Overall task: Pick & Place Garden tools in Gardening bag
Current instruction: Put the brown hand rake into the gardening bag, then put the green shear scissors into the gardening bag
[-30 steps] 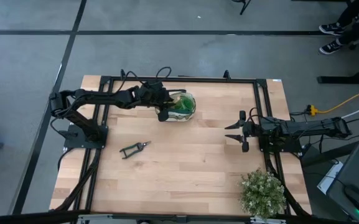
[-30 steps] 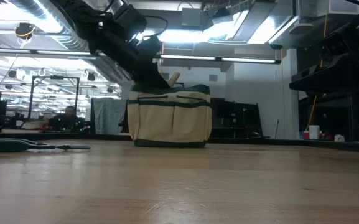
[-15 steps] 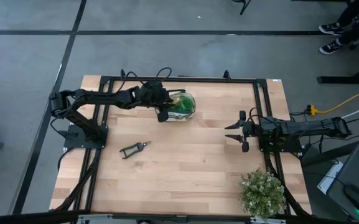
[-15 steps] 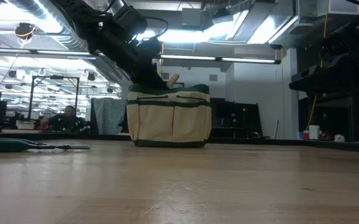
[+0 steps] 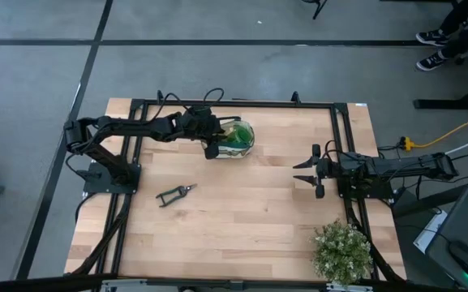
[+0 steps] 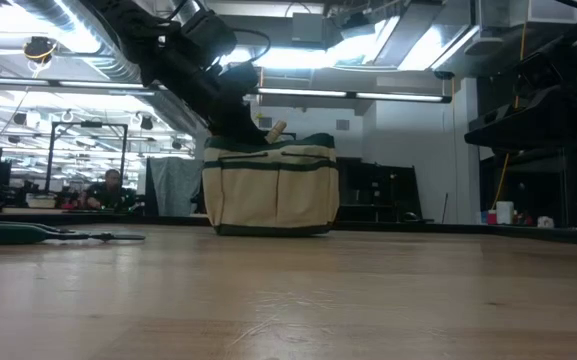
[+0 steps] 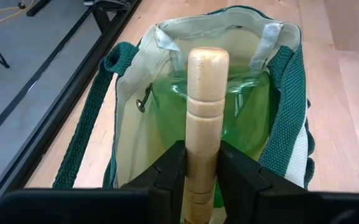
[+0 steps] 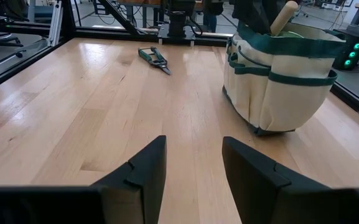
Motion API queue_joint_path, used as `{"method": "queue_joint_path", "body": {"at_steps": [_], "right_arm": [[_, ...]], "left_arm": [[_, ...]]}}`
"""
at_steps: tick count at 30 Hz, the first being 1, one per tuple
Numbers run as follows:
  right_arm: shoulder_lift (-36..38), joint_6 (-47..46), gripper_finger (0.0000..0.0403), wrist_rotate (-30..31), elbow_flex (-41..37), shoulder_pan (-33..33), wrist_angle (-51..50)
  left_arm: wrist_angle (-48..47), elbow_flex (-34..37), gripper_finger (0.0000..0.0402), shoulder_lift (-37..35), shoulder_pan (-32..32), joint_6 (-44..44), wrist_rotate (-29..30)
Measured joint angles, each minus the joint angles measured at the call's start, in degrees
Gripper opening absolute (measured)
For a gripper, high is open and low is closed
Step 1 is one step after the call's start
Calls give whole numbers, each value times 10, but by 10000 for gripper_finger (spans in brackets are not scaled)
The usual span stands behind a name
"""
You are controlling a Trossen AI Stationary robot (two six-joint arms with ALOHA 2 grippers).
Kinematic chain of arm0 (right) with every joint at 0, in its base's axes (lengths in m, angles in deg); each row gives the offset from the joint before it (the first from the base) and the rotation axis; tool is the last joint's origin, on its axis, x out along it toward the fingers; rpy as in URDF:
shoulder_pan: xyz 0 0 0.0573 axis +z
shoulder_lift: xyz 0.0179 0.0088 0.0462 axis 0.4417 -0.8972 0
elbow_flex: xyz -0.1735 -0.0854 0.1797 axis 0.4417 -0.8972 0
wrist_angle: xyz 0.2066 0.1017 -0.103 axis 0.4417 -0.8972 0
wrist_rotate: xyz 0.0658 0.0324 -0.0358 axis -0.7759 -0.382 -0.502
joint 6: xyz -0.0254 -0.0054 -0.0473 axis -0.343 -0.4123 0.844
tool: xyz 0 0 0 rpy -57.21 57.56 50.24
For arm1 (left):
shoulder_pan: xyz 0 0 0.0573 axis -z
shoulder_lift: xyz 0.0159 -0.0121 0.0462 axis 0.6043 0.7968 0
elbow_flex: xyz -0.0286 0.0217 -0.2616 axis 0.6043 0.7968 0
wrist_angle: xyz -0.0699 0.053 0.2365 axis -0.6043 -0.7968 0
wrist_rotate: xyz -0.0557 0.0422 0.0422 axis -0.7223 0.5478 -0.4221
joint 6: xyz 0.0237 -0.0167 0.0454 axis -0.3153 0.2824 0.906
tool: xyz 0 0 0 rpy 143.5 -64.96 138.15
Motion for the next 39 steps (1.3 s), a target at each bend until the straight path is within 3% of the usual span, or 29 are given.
{"method": "queue_joint_path", "body": {"at_steps": [21, 39], "right_arm": [[0, 0, 160, 0, 0, 0, 0], [0, 0, 160, 0, 0, 0, 0]], "left_arm": [[28, 1, 99, 0, 0, -30, -1], [45, -30, 154, -54, 0, -32, -21]]}}
